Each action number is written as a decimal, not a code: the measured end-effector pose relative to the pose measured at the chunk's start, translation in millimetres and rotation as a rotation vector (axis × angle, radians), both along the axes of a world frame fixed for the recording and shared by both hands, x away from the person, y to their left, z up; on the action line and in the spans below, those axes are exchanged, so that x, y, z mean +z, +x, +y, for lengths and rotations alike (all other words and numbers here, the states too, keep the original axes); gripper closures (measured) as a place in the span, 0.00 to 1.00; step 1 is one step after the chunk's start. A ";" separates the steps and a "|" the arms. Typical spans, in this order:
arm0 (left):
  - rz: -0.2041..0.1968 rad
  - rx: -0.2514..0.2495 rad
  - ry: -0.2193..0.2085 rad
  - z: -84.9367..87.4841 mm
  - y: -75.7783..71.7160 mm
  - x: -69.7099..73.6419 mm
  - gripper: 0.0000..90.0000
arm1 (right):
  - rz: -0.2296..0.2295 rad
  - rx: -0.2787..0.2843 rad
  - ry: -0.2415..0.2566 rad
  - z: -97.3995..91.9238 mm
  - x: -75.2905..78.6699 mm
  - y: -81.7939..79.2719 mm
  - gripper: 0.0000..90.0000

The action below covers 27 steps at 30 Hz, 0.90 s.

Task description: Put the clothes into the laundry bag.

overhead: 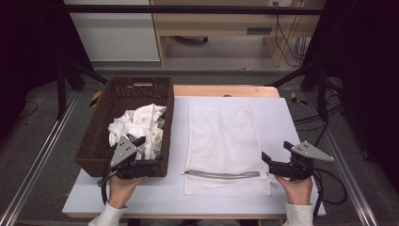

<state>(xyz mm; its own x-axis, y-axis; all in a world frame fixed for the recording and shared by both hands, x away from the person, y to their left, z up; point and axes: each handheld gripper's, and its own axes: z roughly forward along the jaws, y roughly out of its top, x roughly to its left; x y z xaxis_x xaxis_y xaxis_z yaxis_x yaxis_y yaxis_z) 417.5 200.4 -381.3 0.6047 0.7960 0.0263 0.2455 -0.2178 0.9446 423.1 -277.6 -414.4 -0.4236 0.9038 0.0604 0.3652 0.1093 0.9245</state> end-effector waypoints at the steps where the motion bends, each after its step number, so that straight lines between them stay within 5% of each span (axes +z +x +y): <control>1: -0.002 -0.002 -0.002 -1.7 0.0 -0.1 0.18 | 0.001 0.003 0.004 1.1 -0.1 0.2 0.07; 13: -0.006 -0.057 -0.021 -28.6 -10.1 -3.5 0.32 | 0.010 0.047 -0.004 20.1 -1.1 3.0 0.12; 15: 0.004 -0.104 -0.024 -40.0 -13.2 -7.4 0.35 | 0.011 0.070 -0.002 28.5 -2.1 3.5 0.14; 27: 0.100 -0.212 0.060 -83.5 -15.7 -42.9 0.55 | 0.058 0.143 -0.028 51.1 -12.9 8.6 0.24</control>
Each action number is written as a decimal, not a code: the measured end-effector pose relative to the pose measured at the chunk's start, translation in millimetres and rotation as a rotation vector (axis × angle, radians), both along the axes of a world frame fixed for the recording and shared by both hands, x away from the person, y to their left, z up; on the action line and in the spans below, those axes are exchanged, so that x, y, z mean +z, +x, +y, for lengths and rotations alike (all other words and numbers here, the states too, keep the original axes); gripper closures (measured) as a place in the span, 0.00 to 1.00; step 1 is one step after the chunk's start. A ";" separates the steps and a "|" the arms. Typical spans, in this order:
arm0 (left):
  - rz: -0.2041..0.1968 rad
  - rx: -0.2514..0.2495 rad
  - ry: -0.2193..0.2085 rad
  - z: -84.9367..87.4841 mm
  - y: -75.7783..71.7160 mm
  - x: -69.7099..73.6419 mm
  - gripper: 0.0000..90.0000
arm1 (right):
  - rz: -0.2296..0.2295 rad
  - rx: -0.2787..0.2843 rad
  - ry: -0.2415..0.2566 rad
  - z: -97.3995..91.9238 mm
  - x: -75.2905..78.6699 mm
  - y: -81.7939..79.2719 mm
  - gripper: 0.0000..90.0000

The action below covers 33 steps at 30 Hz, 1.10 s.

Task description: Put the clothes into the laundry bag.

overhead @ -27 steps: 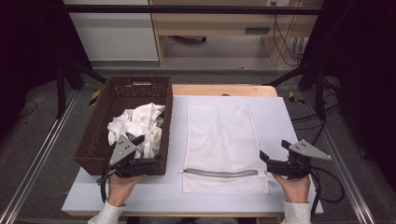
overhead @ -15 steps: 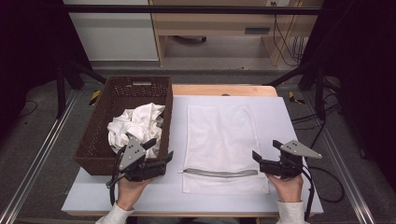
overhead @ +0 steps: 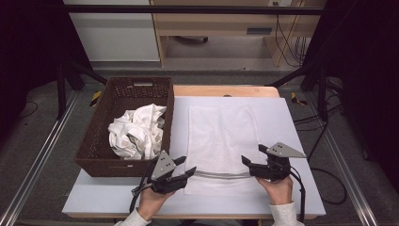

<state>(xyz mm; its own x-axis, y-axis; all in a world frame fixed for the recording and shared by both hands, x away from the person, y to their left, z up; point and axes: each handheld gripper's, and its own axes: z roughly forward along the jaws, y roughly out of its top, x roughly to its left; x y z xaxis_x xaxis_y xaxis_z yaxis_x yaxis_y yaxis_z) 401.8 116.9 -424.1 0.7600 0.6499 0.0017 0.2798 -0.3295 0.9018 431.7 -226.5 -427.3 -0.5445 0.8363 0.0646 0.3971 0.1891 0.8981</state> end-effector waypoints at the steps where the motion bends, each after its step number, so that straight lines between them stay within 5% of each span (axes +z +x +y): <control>1: 0.005 -0.009 0.011 -2.9 -0.2 -2.9 0.57 | 0.005 0.010 -0.002 1.5 -0.9 0.5 0.24; 18: 0.127 -0.131 0.157 -38.3 0.2 -47.5 0.93 | 0.086 0.097 -0.054 30.9 -23.7 7.0 0.39; 33: 0.155 -0.149 0.215 -46.4 0.4 -61.0 0.99 | 0.197 0.186 -0.181 52.3 -46.9 12.2 0.60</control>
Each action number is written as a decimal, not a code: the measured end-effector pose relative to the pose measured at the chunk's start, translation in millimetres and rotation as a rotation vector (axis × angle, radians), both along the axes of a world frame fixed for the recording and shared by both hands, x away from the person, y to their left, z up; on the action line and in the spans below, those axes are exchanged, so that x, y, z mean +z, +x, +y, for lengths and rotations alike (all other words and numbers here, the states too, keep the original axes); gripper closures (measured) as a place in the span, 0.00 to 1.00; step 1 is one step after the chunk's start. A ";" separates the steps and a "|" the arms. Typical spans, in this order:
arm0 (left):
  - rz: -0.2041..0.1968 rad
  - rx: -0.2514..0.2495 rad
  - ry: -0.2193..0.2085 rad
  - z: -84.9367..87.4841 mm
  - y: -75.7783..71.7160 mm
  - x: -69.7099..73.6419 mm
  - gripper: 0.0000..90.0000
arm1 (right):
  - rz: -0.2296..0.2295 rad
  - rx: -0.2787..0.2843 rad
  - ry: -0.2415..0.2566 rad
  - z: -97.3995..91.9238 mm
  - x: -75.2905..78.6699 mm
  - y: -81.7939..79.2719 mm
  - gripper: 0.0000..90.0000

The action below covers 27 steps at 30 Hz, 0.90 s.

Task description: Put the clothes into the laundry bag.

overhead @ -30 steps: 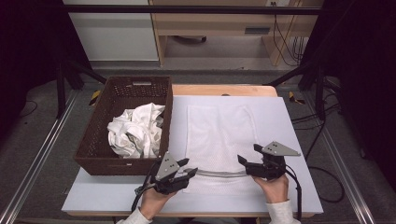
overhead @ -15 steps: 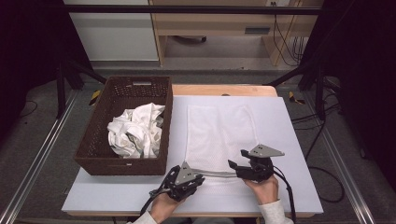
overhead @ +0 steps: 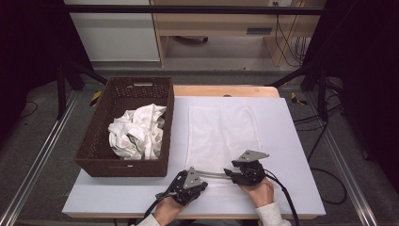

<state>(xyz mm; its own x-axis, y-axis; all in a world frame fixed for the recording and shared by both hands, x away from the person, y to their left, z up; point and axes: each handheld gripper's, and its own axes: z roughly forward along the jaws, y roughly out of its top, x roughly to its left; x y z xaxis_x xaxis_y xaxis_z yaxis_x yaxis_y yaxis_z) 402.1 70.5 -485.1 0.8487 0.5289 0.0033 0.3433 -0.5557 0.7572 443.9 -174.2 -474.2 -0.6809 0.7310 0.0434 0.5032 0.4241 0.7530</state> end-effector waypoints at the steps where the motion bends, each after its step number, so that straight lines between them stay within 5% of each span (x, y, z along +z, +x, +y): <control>1: -0.001 0.001 0.001 -0.2 -0.3 0.1 0.99 | 0.014 -0.003 -0.005 1.0 -1.1 -0.2 0.62; 13: -0.004 0.006 0.004 -0.8 -1.5 0.0 0.98 | 0.065 0.039 -0.034 -1.9 -3.4 -2.8 0.70; 18: -0.010 0.007 0.008 -1.3 -2.3 0.0 0.97 | 0.027 0.038 -0.062 -0.8 -5.2 -3.6 0.77; 27: -0.010 0.005 0.007 -3.1 0.1 1.1 0.91 | 0.005 -0.011 -0.039 -1.7 -7.9 -0.5 0.97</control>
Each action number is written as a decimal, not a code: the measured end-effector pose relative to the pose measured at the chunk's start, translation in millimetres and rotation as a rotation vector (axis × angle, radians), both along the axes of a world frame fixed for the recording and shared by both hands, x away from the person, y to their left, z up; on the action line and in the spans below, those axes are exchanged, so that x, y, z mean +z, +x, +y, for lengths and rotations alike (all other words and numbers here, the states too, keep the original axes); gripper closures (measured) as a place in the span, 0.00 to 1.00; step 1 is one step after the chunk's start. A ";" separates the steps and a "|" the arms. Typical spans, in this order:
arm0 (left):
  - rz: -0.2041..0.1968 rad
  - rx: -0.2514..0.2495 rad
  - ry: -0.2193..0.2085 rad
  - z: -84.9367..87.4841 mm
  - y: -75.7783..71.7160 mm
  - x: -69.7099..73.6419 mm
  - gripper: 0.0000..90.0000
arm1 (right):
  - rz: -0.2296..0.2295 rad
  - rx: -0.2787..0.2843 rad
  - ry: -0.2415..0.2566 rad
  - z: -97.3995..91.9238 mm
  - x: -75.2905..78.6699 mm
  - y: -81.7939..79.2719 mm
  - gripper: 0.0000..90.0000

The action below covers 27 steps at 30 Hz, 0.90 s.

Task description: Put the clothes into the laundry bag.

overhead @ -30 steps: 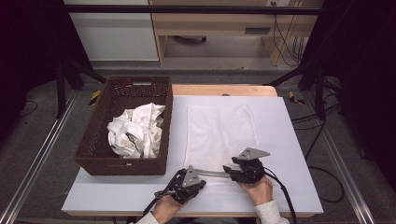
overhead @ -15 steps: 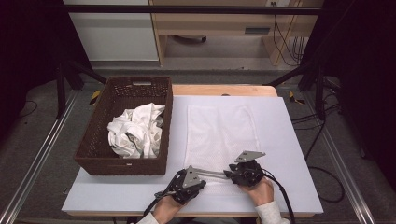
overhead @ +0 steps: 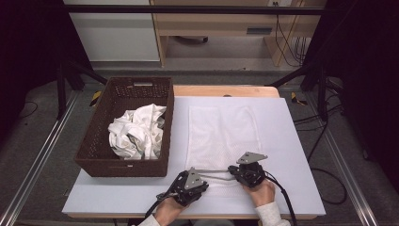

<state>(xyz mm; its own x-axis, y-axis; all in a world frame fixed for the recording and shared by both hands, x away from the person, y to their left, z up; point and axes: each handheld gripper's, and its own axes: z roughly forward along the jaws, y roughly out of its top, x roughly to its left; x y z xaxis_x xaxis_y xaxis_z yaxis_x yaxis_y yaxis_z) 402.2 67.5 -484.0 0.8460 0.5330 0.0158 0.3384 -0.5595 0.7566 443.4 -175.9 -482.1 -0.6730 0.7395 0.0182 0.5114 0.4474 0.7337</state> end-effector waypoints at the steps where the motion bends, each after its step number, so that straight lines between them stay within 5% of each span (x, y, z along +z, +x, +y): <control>1: -0.009 0.002 0.004 -0.4 0.9 1.5 0.89 | 0.004 0.001 0.002 -0.5 0.1 0.7 0.97; 6: -0.079 0.032 0.000 -2.4 7.6 17.1 0.68 | 0.001 -0.005 0.046 -4.5 4.7 1.7 0.98; 7: -0.138 0.052 0.021 -8.3 13.3 24.5 0.61 | -0.009 -0.002 0.062 -6.3 7.1 1.9 0.98; 9: -0.140 0.043 0.011 -15.8 22.2 27.6 0.56 | -0.015 -0.009 0.087 -9.0 11.1 1.7 0.98; 15: -0.160 0.061 0.074 -41.4 47.6 21.0 0.46 | -0.053 -0.009 0.136 -13.8 25.5 2.6 0.98; 18: -0.158 0.060 0.115 -46.6 53.2 14.9 0.52 | -0.059 -0.001 0.151 -14.4 29.1 2.5 0.98; 21: -0.149 0.060 0.153 -45.8 56.6 12.3 0.76 | -0.053 0.005 0.163 -14.9 29.9 2.8 0.98; 24: -0.145 0.057 0.133 -43.7 58.6 12.8 0.94 | -0.053 0.005 0.162 -14.7 29.5 3.0 0.98; 27: -0.136 0.061 0.096 -40.0 60.3 16.4 0.96 | -0.052 -0.001 0.162 -13.0 29.3 1.9 0.89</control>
